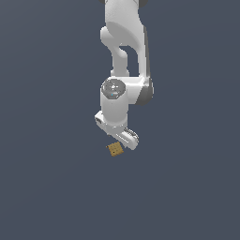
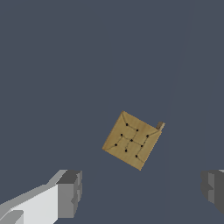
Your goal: Pick up the object and move it to a goal position.
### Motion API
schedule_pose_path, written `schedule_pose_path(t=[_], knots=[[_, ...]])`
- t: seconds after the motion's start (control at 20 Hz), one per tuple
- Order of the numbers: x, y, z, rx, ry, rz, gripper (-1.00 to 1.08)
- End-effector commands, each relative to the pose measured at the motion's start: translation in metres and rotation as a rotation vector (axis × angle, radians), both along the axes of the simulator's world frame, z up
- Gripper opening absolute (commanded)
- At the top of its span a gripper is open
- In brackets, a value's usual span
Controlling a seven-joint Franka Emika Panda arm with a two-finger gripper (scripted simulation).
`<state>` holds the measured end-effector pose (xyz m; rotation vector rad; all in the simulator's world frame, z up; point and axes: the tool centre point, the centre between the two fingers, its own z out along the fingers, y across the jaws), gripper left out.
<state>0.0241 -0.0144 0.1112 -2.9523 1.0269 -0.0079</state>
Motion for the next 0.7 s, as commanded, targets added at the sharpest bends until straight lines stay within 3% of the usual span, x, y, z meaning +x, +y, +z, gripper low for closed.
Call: schedule_pose_path(t=[0.0,0.65], knots=[[0.001,-0.002,-0.008,0.0,0.003,-0.076,1.0],[0.002,-0.012,-0.041,-0.007,0.012,-0.405,1.0]])
